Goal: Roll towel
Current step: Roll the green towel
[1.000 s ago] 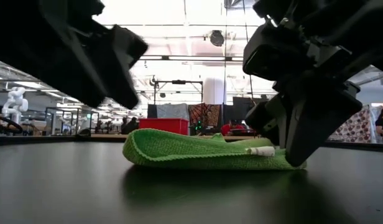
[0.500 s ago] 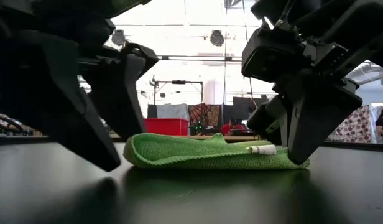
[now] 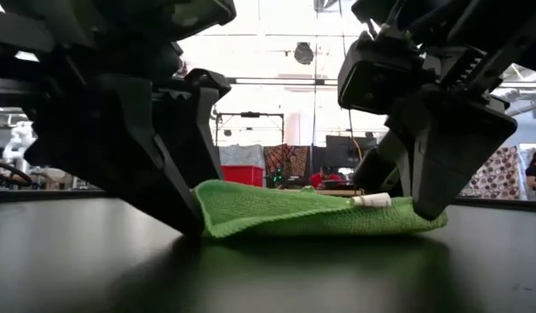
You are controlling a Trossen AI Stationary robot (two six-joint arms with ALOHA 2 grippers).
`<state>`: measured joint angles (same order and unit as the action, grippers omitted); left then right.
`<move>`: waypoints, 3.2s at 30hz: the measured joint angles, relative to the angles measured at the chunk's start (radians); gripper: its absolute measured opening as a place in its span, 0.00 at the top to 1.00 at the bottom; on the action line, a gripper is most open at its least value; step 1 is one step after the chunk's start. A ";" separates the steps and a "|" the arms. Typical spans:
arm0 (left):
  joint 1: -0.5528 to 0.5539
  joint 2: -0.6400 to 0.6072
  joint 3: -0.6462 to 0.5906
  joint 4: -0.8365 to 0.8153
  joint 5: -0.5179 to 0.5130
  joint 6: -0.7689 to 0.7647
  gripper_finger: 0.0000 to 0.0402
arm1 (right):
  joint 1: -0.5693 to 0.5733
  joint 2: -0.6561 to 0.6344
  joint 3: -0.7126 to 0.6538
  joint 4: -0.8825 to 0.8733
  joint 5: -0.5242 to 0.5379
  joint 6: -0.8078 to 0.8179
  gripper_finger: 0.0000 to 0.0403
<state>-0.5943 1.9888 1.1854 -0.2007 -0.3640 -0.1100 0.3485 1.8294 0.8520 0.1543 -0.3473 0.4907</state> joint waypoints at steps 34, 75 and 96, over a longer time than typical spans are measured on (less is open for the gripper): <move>0.005 0.003 -0.035 0.126 0.091 -0.267 0.99 | -0.053 -0.001 0.002 -0.075 -0.144 0.140 1.00; 0.289 0.001 -0.178 0.433 0.668 -0.637 0.99 | 0.230 -0.242 0.000 -0.316 0.500 -0.392 0.57; 0.293 0.002 -0.178 0.435 0.680 -0.635 0.96 | 0.231 -0.118 0.000 -0.181 0.408 -0.392 0.62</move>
<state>-0.3016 1.9907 1.0073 0.2340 0.3157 -0.7447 0.5798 1.7114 0.8524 -0.0264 0.0606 0.0987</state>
